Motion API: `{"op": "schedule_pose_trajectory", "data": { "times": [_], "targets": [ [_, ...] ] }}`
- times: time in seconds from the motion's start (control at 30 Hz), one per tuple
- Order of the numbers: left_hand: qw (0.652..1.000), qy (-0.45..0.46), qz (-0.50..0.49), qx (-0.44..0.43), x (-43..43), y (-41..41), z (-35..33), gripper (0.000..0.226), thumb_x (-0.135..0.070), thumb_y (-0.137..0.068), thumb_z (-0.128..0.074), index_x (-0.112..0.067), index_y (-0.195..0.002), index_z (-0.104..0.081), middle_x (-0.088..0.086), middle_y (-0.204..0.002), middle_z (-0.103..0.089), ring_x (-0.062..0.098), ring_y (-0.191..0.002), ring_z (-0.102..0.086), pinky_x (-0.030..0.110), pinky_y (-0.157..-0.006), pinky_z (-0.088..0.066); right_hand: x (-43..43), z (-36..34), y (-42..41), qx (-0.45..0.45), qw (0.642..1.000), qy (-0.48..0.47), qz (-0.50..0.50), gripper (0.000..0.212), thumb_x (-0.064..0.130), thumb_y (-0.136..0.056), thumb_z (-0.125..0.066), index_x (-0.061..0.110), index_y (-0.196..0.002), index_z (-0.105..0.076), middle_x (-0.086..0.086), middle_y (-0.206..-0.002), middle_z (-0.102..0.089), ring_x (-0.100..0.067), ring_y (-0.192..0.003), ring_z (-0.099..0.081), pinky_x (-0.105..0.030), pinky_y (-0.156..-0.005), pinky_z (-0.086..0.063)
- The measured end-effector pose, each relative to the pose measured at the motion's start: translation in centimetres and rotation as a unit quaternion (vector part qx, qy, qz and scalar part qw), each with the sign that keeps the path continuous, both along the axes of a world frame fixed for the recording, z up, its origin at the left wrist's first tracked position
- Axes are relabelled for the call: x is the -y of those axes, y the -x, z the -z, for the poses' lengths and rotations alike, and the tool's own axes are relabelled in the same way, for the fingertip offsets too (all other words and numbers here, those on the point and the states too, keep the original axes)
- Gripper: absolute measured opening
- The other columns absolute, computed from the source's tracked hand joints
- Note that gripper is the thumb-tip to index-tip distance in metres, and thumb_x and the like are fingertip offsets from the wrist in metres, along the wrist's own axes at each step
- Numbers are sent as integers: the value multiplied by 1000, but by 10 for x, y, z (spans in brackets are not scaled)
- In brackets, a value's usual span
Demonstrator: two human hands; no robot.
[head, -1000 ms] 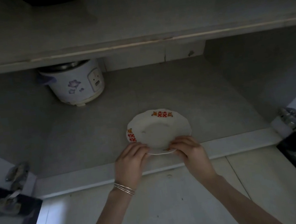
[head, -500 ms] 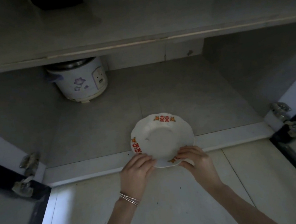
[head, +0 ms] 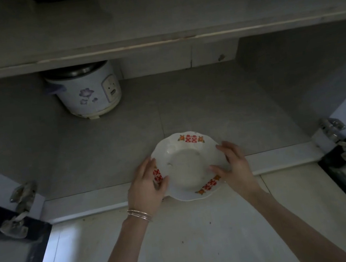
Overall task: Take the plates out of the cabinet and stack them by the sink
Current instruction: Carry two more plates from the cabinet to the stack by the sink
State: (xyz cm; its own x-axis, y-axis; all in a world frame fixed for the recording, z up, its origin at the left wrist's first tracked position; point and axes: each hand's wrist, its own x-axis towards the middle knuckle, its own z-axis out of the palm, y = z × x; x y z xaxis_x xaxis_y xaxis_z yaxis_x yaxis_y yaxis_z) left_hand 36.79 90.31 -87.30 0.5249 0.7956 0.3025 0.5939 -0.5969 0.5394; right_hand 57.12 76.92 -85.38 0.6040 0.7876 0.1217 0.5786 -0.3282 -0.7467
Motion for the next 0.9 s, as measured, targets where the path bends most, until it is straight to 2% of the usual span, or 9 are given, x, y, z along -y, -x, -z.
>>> {"op": "schedule_pose_trajectory", "data": {
  "times": [0.1,0.2,0.3,0.43,0.53,0.6,0.67,0.77,0.9],
  "targets": [
    [994,93,-45,21,-8,-12,1,67,-22,-74,-73,-4,-133,-45,17,-128,-55,32,-113,-55,36,-92,-45,-16,-2,-3,-47,998,24,22,67,16,-75,-74,12,-133,-43,-10,-139,-39,-25,-122,-43,-19,-91,-30],
    [990,120,-34,71,-13,-15,4,61,-14,-71,-74,-10,-128,-52,13,-108,-67,30,-95,-63,37,-82,-52,-23,-1,2,-106,993,-10,58,59,9,-76,-72,11,-129,-48,-13,-124,-55,-23,-108,-52,-21,-80,-35],
    [977,162,-44,130,-8,-16,3,59,-8,-69,-74,-15,-125,-56,7,-101,-70,24,-85,-67,37,-77,-56,-23,-1,5,-144,984,-19,106,50,3,-77,-67,9,-125,-52,-13,-113,-63,-23,-101,-57,-22,-74,-38],
    [968,187,-46,164,4,-15,-2,57,0,-67,-74,-24,-117,-60,-12,-85,-68,2,-72,-64,21,-69,-54,-16,-2,8,-211,966,-47,144,50,-2,-74,-66,12,-121,-56,-8,-108,-63,-19,-94,-54,-32,-79,-47],
    [952,240,-65,180,19,-3,-12,60,2,-65,-75,-28,-115,-60,-15,-81,-67,-12,-67,-61,23,-69,-54,1,-20,20,-301,935,-84,169,51,-14,-71,-59,14,-113,-59,-3,-101,-63,-27,-100,-58,-35,-76,-49],
    [942,269,-88,183,33,7,-36,57,3,-66,-75,-24,-114,-61,-9,-82,-67,-14,-66,-60,18,-65,-54,15,-48,32,-375,904,-104,176,51,-17,-66,-58,13,-108,-60,-1,-95,-65,-29,-97,-59,-31,-69,-50],
    [931,292,-98,194,48,15,-76,58,8,-67,-72,-27,-111,-59,-12,-79,-64,-14,-61,-59,7,-53,-47,30,-82,42,-434,877,-112,173,56,-9,-55,-61,8,-108,-60,-5,-98,-66,-29,-95,-61,-32,-66,-51],
    [922,321,-110,188,66,31,-147,56,10,-68,-69,-29,-107,-57,-9,-79,-64,-10,-57,-60,8,-45,-46,52,-148,57,-470,860,-108,169,61,-2,-48,-58,5,-109,-61,-13,-105,-65,-33,-95,-62,-39,-69,-52],
    [895,385,-117,190,88,60,-252,49,7,-70,-71,-23,-106,-61,4,-96,-68,1,-71,-64,24,-63,-56,78,-253,78,-471,861,-83,174,50,-6,-54,-61,14,-100,-63,-6,-97,-67,-27,-89,-63,-36,-66,-51]
  ]
}}
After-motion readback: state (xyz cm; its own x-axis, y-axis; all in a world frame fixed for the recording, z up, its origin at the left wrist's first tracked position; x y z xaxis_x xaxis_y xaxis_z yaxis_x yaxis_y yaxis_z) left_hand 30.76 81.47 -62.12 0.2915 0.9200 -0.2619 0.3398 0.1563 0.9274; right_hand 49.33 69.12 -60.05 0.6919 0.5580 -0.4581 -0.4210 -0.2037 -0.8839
